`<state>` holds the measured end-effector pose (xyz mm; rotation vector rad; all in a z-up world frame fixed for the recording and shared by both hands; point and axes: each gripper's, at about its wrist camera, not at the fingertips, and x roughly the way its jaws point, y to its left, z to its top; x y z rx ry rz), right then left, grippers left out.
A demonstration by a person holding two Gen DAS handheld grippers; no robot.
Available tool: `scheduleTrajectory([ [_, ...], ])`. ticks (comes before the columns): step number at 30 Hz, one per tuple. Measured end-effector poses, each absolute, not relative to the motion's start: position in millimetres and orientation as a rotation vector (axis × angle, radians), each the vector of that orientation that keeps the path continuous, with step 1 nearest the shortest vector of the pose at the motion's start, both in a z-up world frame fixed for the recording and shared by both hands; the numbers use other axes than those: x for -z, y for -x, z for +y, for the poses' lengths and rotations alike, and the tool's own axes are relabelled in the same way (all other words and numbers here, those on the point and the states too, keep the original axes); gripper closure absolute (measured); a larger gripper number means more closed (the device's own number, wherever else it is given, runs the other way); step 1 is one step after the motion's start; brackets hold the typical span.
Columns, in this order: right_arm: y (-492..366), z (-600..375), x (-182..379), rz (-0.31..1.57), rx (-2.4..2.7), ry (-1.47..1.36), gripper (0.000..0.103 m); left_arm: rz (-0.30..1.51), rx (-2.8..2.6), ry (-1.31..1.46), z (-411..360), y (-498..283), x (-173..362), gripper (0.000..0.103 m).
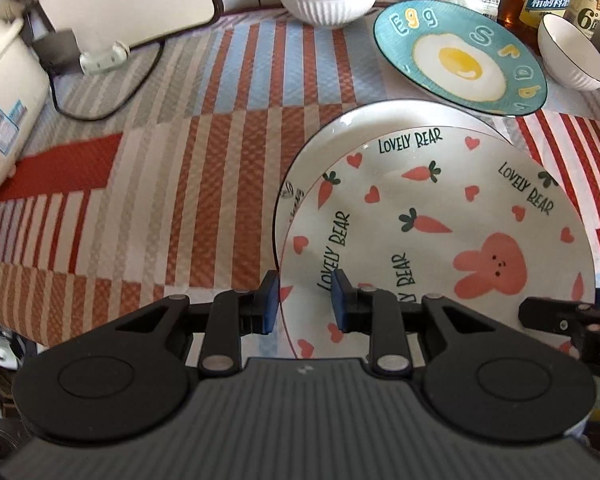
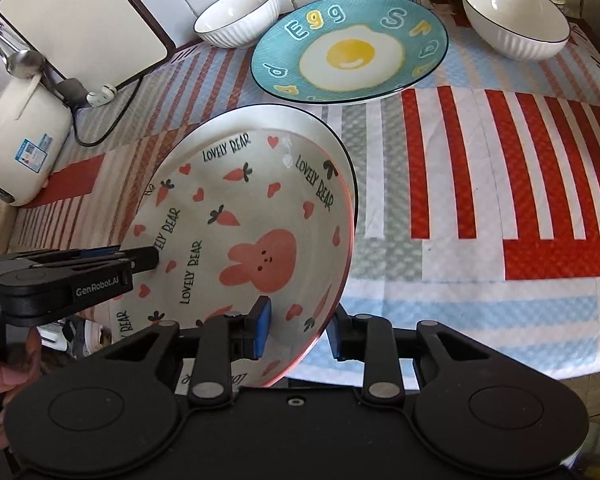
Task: Organize plates and bowls
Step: 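Carry the bunny plate with both grippers over the white plate, then lower the bunny plate onto the white plate and open both grippers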
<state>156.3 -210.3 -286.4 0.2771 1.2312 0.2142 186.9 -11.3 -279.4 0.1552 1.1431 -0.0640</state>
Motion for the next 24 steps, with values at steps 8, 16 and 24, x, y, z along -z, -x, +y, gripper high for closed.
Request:
scheduleTrajectory([
  [8,-166,-199,294,1.226,-0.194,-0.228,0.061,1.123,0.057,-0.149,-12,-196,278,0.079],
  [16,-171,-192,300,1.205,-0.199,-0.144,0.056,1.117,0.053,-0.138,-9,-201,279,0.079],
  [24,-153,-204,282,1.055,-0.256,-0.072,0.056,1.066,0.104,-0.064,-4,-185,251,0.076],
])
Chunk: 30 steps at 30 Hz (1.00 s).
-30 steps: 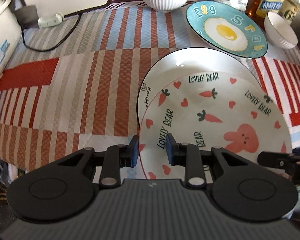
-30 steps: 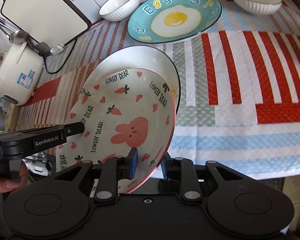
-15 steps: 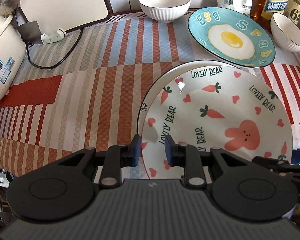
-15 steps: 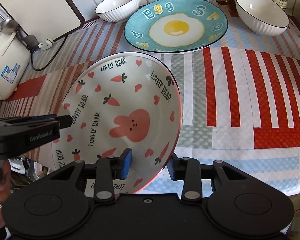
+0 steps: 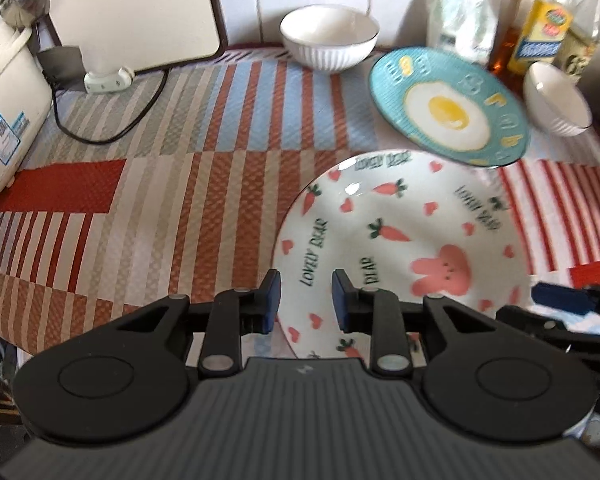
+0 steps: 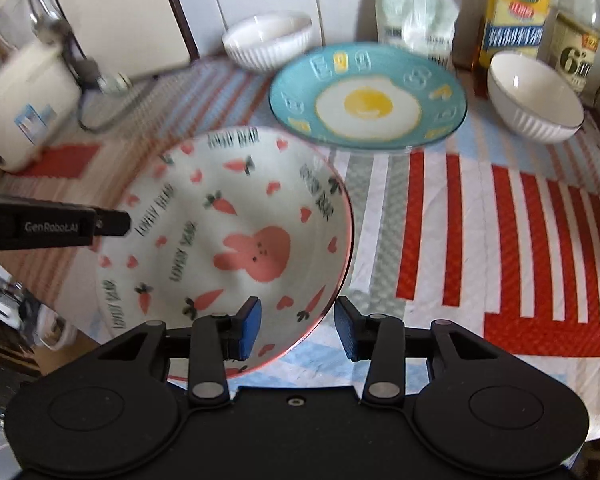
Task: Organize plates and bowls
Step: 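Lower the bunny plate onto the white plate and open both grippers, then move both grippers to the teal egg plate rim and close on it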
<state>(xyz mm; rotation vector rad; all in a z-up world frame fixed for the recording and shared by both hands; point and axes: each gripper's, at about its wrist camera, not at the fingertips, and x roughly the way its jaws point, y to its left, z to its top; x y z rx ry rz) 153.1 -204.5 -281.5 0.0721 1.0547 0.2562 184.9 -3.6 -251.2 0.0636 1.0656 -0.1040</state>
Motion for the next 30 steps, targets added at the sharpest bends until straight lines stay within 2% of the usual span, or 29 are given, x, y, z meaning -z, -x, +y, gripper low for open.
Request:
scheduleTrajectory([
  [7,-131,-235,236,0.881,-0.311,-0.094,0.056,0.996,0.186,-0.05,-18,-160,209,0.072],
  [11,-121,-253,211,0.803,-0.312,-0.097,0.056,0.948,0.226,-0.074,-30,-147,183,0.065],
  [19,-103,-277,163,0.683,-0.316,-0.062,0.056,0.902,0.31,-0.131,-59,-128,142,0.064],
  [26,-97,-286,148,0.635,-0.318,-0.021,0.056,0.884,0.335,-0.124,-73,-137,125,0.062],
  [29,-98,-284,146,0.627,-0.304,0.036,0.052,0.882,0.334,-0.143,-76,-146,126,0.059],
  [30,-99,-283,145,0.624,-0.3,0.051,0.048,0.88,0.337,-0.149,-77,-150,127,0.057],
])
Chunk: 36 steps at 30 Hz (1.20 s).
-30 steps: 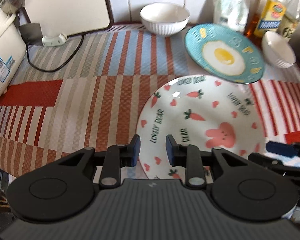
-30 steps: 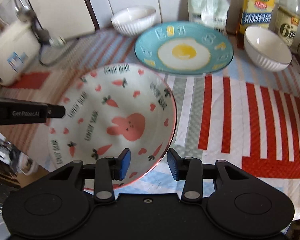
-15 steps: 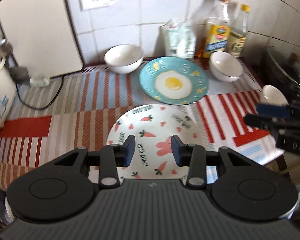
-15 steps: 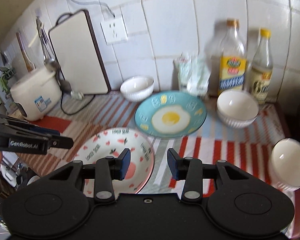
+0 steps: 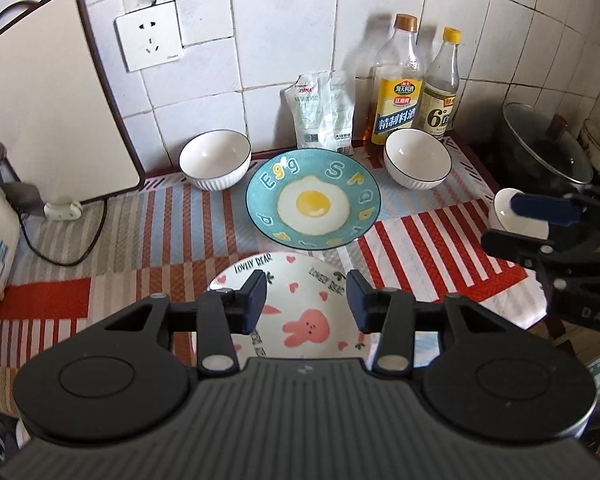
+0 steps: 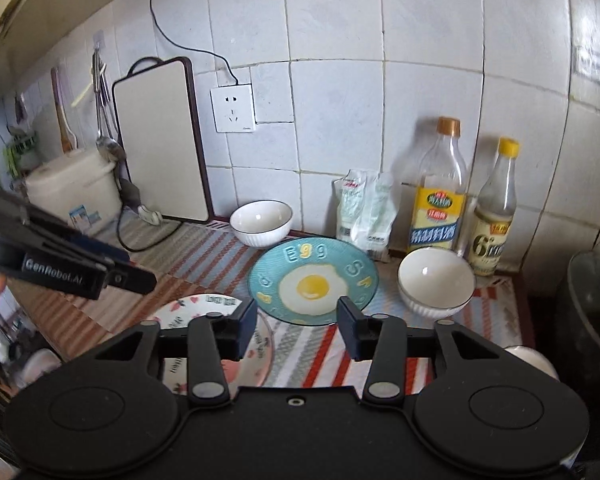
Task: Organize plates and bowls
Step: 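Move both grippers to the teal egg plate rim and close on it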
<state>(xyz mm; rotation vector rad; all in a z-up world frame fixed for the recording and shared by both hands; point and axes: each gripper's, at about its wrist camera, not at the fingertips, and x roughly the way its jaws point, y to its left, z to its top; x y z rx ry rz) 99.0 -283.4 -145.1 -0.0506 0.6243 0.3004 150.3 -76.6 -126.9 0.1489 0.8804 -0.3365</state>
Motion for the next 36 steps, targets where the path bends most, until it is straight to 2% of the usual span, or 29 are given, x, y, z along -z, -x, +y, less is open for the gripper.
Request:
scheduleTrajectory([
  [6,-121,-279,143,0.613,-0.279,0.057,0.041,0.874,0.358,-0.146,-70,-185,131,0.048],
  [12,-151,-277,145,0.554,-0.236,-0.001,0.041,0.833,0.388,-0.207,-64,-226,132,0.034],
  [17,-181,-278,161,0.582,-0.183,-0.1,0.041,0.823,0.447,-0.216,-60,-262,146,0.028],
  [29,-220,-275,237,0.747,-0.003,-0.35,0.041,0.954,0.527,-0.238,-69,-322,234,0.028],
  [34,-239,-278,262,0.802,0.041,-0.412,0.041,1.015,0.499,-0.184,-69,-346,260,0.031],
  [36,-246,-278,272,0.82,0.066,-0.427,0.041,1.031,0.489,-0.167,-68,-353,266,0.037],
])
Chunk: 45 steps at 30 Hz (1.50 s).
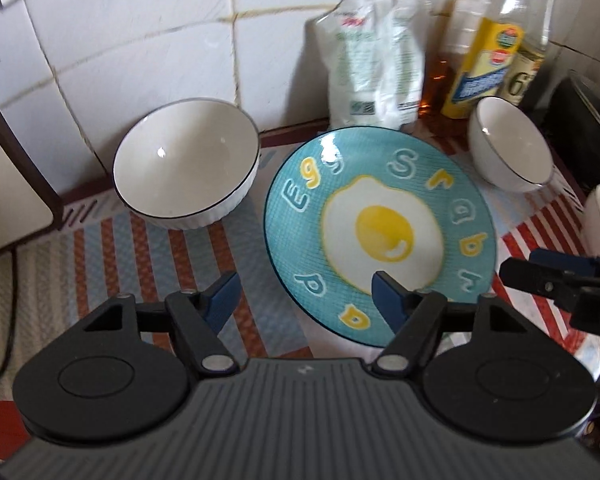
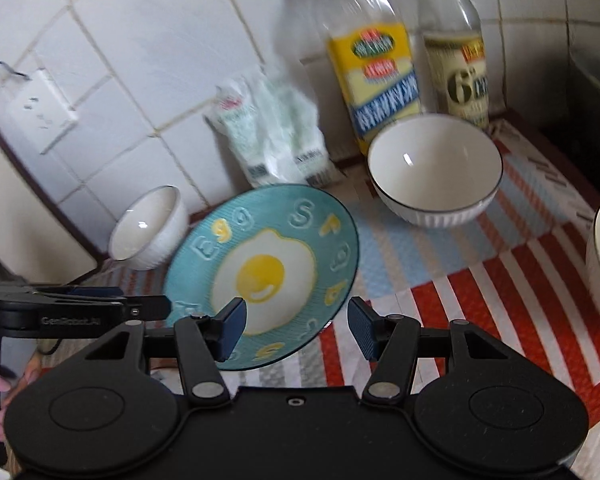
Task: Organize plates and bowls
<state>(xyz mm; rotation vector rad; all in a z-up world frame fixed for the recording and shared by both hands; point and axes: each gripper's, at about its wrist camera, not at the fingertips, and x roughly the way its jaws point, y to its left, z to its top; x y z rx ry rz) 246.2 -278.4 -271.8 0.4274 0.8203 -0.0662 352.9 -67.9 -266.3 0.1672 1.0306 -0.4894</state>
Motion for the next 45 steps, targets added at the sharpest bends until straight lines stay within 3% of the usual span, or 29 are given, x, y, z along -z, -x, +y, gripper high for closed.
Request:
scheduleTrajectory([
  [1,-249,-279,276,0.829,0.08,-0.438,0.041,1.038,0.49,-0.165,-68,-356,269,0.041],
  [3,-252,-282,282,0.84,0.113,-0.479,0.041,1.04,0.497,-0.168,-69,-360,273,0.064],
  [5,-253,-286,288,0.845,0.115,-0.523,0.042,1.048,0.492,-0.181,-70,-365,278,0.08],
  [8,-258,-291,296,0.858,0.148,-0.537,0.048,1.07,0.474,-0.17,-69,-371,287,0.088],
  [11,-263,-296,303,0.867,0.15,-0.578,0.068,1.093,0.474,-0.123,-65,-377,293,0.088],
  [13,-266,-298,304,0.874,0.164,-0.58,0.088,1.102,0.465,-0.094,-64,-380,295,0.087],
  [15,-267,-299,306,0.885,0.185,-0.569,0.093,1.118,0.465,-0.067,-63,-383,300,0.084],
  [23,-276,-309,321,0.892,0.191,-0.67,0.093,1.097,0.463,-0.019,-62,-380,306,0.084],
  [27,-288,-302,332,0.908,0.207,-0.693,0.087,1.067,0.466,-0.083,-67,-377,302,0.084],
  [36,-281,-302,311,0.884,0.208,-0.725,0.089,0.968,0.5,-0.16,-73,-360,273,0.084],
  [45,-259,-297,294,0.89,0.158,-0.71,0.088,0.982,0.516,-0.184,-61,-329,241,0.083],
])
